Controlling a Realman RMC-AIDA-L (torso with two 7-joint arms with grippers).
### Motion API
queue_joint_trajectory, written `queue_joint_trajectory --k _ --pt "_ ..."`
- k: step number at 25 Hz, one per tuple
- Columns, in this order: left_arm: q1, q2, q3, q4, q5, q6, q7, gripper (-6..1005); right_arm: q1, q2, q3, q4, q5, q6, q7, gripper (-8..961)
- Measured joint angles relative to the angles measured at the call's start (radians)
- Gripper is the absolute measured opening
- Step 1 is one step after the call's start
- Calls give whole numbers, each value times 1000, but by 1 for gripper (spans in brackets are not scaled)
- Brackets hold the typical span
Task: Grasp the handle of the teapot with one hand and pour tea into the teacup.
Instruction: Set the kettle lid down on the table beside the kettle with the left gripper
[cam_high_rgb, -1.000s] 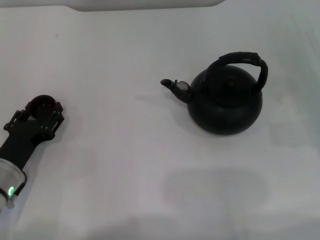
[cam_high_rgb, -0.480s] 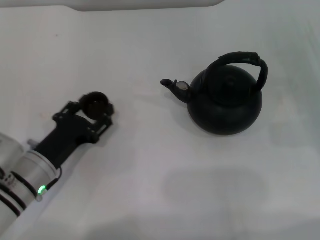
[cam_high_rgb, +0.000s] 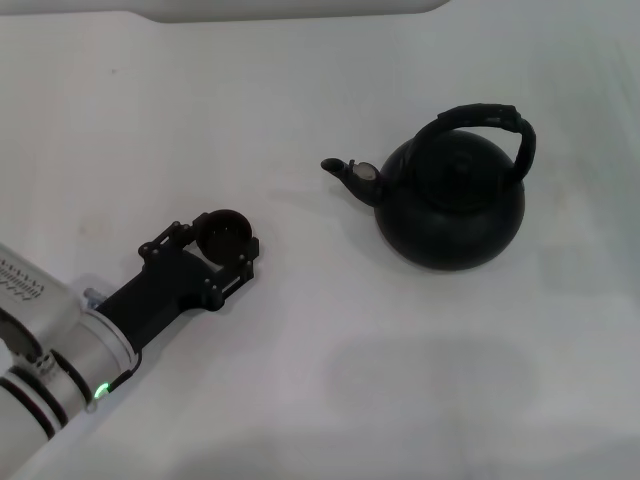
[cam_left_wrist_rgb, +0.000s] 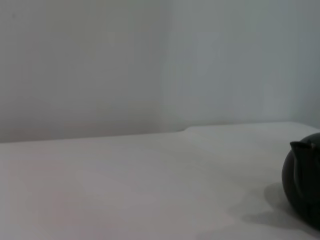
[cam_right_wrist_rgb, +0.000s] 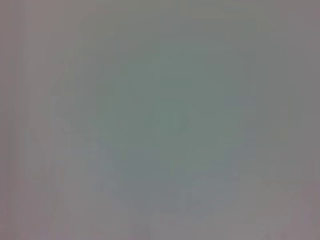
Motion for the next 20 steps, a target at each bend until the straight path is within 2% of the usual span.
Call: queue_joint_trajectory --k 11,20 --pt "-3 -1 -5 0 4 25 4 702 -1 0 0 0 0 0 1 795" --pt "0 0 -2 1 4 20 6 788 -2 0 0 1 0 2 2 794"
